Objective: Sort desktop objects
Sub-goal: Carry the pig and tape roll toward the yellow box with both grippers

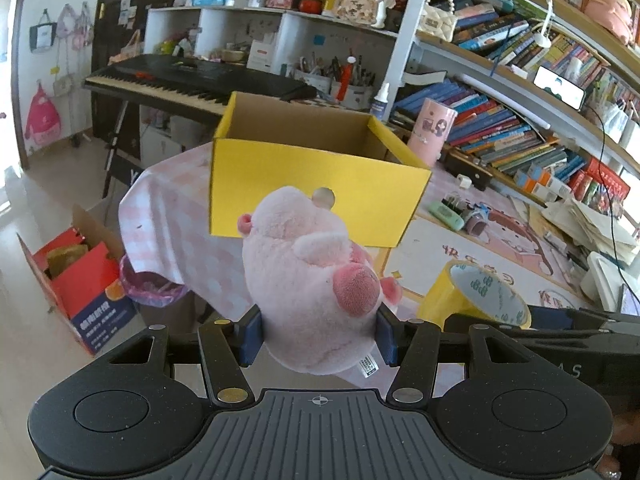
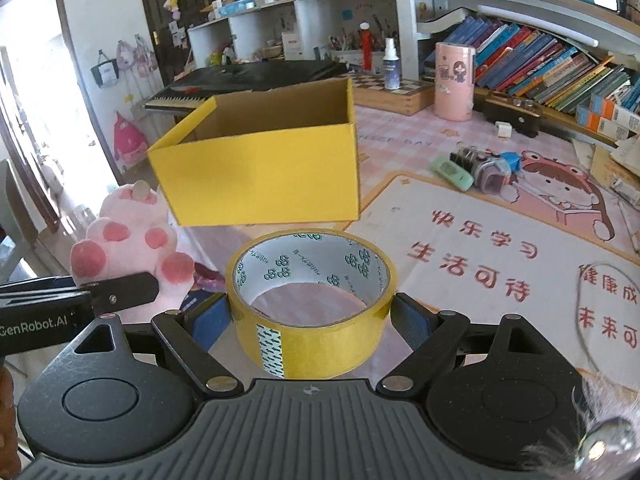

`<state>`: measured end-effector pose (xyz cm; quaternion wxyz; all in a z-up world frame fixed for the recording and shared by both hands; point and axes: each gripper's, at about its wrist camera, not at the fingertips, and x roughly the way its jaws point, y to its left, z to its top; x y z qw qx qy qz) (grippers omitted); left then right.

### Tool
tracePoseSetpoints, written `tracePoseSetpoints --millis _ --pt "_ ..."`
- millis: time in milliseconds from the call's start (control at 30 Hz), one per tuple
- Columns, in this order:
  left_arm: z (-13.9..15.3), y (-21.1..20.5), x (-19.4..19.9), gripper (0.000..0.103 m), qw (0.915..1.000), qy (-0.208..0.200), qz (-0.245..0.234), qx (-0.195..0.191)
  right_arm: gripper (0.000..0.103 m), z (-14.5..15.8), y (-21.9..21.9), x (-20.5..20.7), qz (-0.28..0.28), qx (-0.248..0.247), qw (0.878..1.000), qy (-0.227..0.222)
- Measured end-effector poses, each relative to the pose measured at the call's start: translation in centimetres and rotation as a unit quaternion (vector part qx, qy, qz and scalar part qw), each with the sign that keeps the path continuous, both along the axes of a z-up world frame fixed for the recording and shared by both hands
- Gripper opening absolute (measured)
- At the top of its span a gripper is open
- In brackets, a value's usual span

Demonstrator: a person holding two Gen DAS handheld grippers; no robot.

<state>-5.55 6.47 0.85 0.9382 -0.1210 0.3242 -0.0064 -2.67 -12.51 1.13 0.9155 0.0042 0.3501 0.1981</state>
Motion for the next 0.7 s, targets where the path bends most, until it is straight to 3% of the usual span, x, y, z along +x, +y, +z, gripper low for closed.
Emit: tracePoseSetpoints --millis 700 --pt "1.1 2.3 -1.6 0.054 0.999 -0.035 0.026 0.005 0.086 1.2 3.0 -1.2 0.037 -0.005 0.999 -0.027"
